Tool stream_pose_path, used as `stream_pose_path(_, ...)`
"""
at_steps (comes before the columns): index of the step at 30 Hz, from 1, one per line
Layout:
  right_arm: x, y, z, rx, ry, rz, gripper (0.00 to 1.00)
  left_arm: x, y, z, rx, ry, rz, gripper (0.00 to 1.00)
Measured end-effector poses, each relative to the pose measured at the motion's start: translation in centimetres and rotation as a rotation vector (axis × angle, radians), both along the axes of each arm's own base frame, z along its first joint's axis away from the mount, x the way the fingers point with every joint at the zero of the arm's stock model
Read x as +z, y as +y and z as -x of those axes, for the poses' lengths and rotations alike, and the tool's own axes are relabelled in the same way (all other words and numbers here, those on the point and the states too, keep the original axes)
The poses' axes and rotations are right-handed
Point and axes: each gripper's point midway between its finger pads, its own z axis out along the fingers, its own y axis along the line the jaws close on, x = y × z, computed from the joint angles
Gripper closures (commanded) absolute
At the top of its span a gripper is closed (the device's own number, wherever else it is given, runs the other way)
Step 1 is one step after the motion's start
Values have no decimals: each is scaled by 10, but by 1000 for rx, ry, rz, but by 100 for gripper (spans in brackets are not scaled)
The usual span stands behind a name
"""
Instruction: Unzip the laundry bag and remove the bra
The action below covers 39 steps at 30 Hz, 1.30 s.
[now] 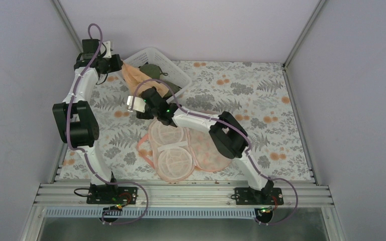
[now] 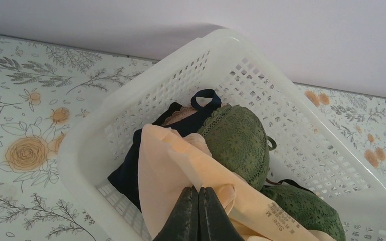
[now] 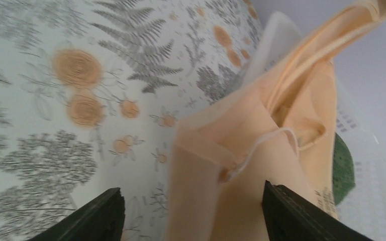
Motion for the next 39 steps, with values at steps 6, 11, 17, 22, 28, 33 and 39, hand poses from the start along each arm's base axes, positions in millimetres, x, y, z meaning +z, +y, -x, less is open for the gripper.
stream_pose_path(6,-2,-3,-14,-61,-39,10,44,0,-1,1,-6,-1,6,98)
stream_pose_path(11,11,1,-16,-65,-42,-24,57,4,-2,1,-6,-8,8,98)
stream_pose_path(17,18,1,-19,-83,-25,-58,80,6,-1,2,-5,-14,7,98)
stream_pose_path(22,25,-3,-28,-107,-17,-78,96,8,1,4,-1,-16,7,98)
stream_pose_path(28,44,-7,-37,-130,22,-108,96,15,4,7,1,-31,-1,98)
stream_pose_path(33,90,2,-31,-93,114,-237,97,37,11,16,7,-76,-52,98)
stream_pose_path(39,130,4,-6,-29,274,-371,97,81,24,35,22,-174,-158,98)
